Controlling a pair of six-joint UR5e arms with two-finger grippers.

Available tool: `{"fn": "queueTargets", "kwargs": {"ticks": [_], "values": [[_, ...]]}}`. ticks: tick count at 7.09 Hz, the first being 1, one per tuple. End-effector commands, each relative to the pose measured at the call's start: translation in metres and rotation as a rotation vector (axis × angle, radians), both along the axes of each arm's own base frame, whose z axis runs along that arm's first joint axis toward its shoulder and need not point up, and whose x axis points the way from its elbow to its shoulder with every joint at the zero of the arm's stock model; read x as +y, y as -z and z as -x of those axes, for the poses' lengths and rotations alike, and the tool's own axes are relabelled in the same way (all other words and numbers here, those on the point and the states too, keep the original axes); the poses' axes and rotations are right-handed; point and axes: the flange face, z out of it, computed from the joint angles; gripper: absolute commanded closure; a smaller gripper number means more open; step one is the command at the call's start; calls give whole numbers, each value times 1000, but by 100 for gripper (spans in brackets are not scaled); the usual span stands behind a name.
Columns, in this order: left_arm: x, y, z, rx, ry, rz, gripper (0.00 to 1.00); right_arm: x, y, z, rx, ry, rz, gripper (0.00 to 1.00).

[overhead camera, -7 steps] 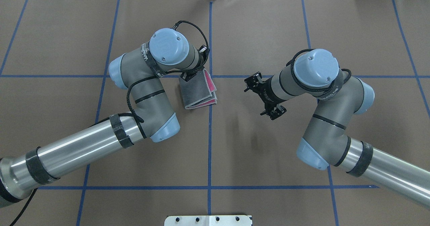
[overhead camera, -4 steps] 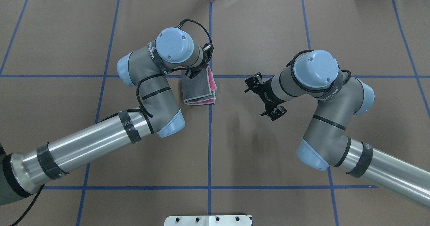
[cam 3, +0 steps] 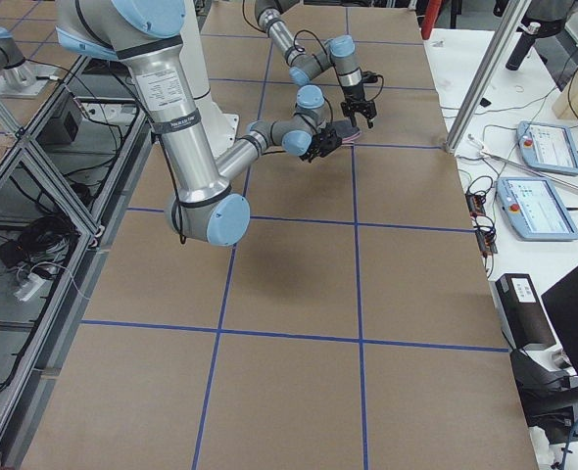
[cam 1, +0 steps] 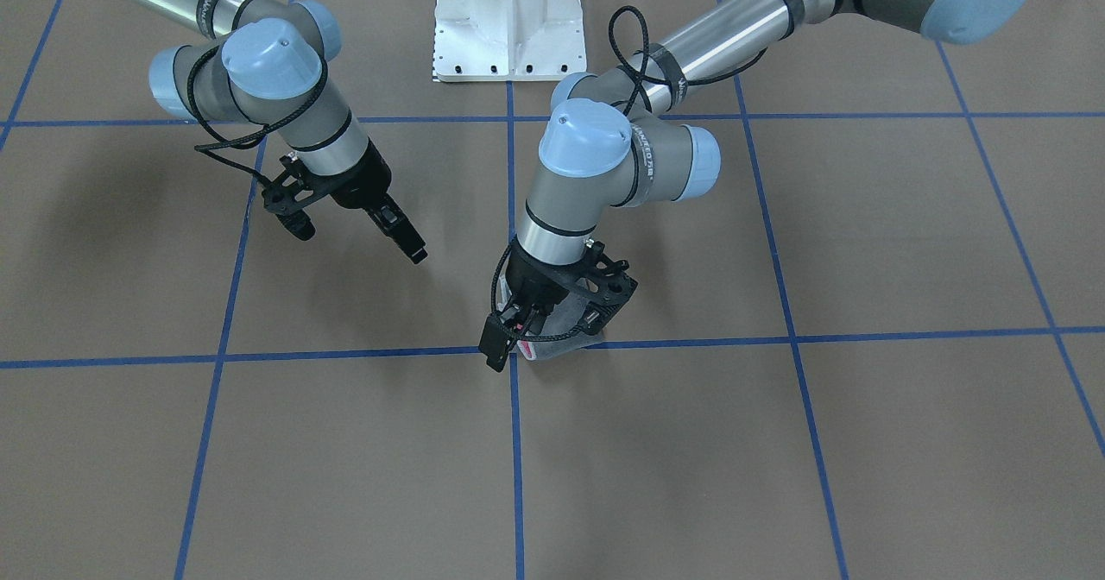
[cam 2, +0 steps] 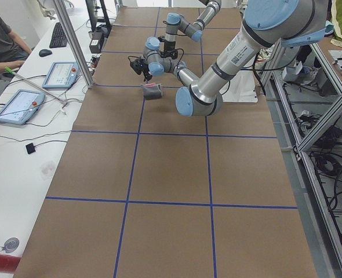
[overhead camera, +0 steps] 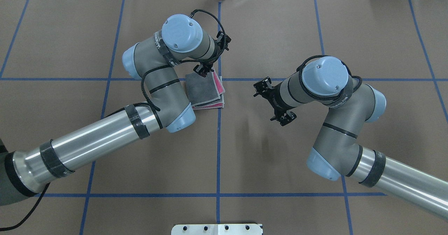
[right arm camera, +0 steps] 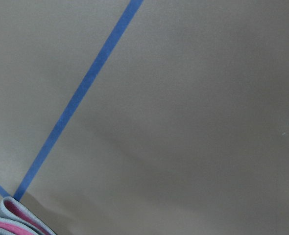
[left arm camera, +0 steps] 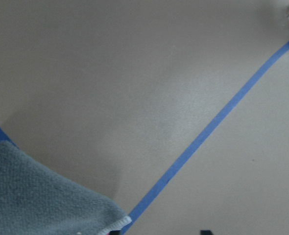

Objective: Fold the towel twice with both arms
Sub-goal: 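Release the folded towel and raise the left gripper while the right gripper moves in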

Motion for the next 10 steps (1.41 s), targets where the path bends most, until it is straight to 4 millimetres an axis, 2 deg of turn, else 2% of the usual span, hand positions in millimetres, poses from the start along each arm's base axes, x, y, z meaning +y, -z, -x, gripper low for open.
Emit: {"fn": "queueTargets", "kwargs": {"ticks": [1,2,3,4,5,6,8,10], "values": [[29,-18,49,62,-61,-2,0,-10,27,17,11,-35,-16,0],[51,-44,83,74,-64,-8,0,-24,45,42,21,-57,-22,0],[50,-55,104,84,-85,11,0,-27,46,64,36,-66,-23,0],[48,-55,109,88,-86,13,0,-32,55,67,34,-84,-36,1],[49,-58,111,86,-87,16,0,-45,71,86,41,-96,-41,3],[52,-59,114,88,-87,14,0,-54,75,110,70,-112,-47,4],[51,-62,115,75,-85,26,0,-46,77,119,61,-110,-88,12],[52,-58,119,78,-82,23,0,-46,69,126,94,-81,-126,20]]}}
